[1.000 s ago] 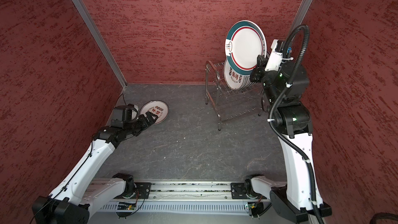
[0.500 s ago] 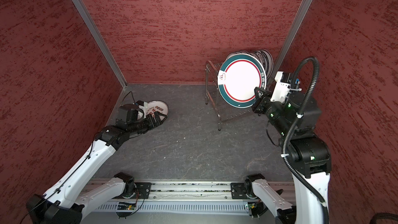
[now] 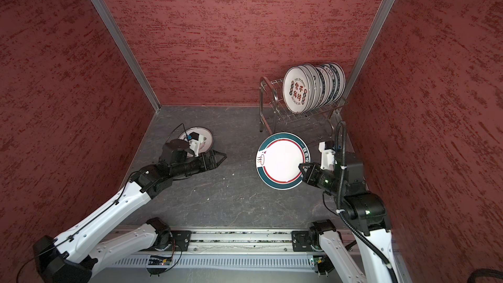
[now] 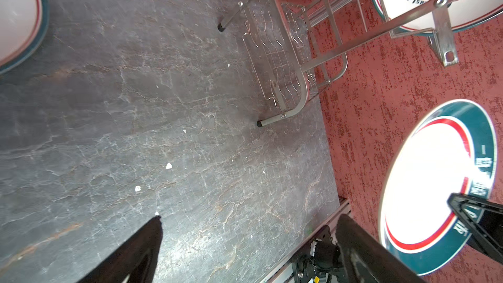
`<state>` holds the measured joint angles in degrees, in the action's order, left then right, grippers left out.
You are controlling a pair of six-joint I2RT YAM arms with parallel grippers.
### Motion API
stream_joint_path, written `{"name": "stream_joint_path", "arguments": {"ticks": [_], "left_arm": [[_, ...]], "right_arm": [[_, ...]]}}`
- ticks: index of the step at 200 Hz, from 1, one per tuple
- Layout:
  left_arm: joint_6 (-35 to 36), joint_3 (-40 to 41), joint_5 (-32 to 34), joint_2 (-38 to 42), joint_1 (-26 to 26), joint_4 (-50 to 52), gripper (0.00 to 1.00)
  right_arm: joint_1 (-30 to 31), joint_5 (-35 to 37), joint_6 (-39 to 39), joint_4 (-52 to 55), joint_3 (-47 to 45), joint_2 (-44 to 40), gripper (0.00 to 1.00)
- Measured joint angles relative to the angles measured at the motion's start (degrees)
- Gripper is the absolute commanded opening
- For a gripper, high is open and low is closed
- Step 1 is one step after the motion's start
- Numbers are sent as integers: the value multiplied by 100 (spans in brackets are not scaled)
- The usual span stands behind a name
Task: Unload the plates from the dish rack
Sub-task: Place the plate on the plate.
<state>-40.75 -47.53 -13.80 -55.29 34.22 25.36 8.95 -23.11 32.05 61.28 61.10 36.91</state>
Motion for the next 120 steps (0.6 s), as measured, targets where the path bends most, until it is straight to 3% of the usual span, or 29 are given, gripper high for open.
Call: {"name": "stream_joint_path", "arguments": {"ticks": [58, 120], "left_arm": [[-334, 350, -103, -466, 627, -892, 100], [-595, 446, -361, -1047, 693, -1698, 95]], "right_arm": [[0, -916, 531, -909, -1425, 92, 0], [0, -1539, 1165, -2277, -2452, 214, 0]]}}
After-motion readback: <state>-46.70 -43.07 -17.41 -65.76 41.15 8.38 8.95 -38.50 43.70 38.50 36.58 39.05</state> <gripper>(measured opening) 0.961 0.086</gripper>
